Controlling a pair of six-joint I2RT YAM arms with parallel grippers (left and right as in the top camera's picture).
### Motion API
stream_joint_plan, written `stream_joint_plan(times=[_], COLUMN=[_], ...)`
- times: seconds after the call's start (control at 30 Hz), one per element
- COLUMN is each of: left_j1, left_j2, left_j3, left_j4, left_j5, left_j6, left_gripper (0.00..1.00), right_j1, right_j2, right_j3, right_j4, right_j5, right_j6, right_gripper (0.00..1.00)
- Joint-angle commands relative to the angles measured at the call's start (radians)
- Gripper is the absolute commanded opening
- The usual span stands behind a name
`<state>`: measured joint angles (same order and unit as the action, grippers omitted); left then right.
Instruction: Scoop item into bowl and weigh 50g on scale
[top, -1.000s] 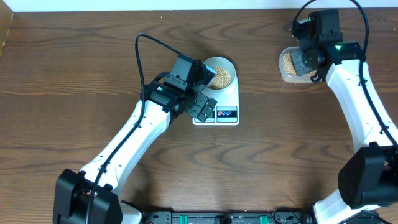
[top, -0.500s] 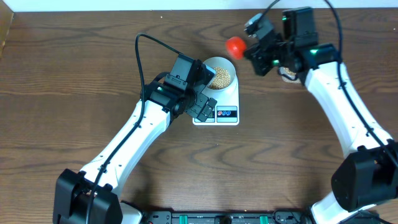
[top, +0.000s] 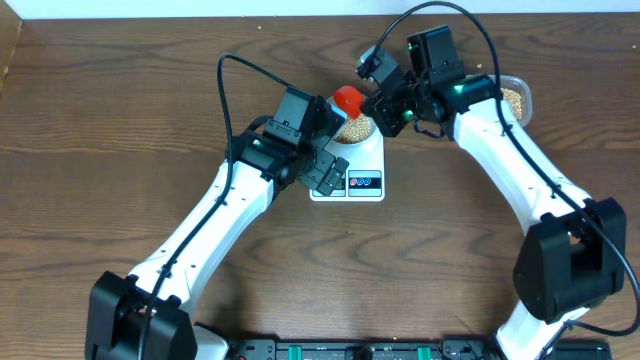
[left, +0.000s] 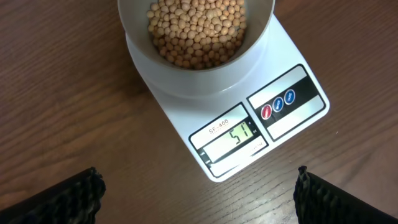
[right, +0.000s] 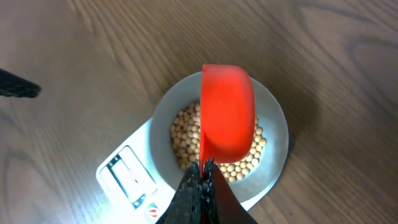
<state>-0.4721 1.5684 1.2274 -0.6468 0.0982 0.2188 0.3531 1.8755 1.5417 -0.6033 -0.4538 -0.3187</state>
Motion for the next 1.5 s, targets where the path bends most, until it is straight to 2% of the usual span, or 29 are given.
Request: stream_joint_plan(times=[0.0, 0.43, 1.47], left_j1=[0.002, 0.002, 0.002], left_j2=[-0.016, -0.016, -0.016], left_j3=[0.003, 0.003, 0.003], left_j4=[-0.001, -0.001, -0.001], left_j5=[-0.005, -0.005, -0.005], left_j6=[0.016, 0.016, 0.016], left_gripper=[1.0, 1.0, 1.0], right_j1=[0.009, 0.009, 0.021], right_j2=[0.039, 0.107, 0.107], right_j3=[0.008, 0.008, 0.008], right_j4=[0.018, 0.047, 0.032], right_j5=[0.034, 0.052, -0.002], right_j6=[-0.011, -0.011, 0.002], right_gripper=[0.01, 0.01, 0.01])
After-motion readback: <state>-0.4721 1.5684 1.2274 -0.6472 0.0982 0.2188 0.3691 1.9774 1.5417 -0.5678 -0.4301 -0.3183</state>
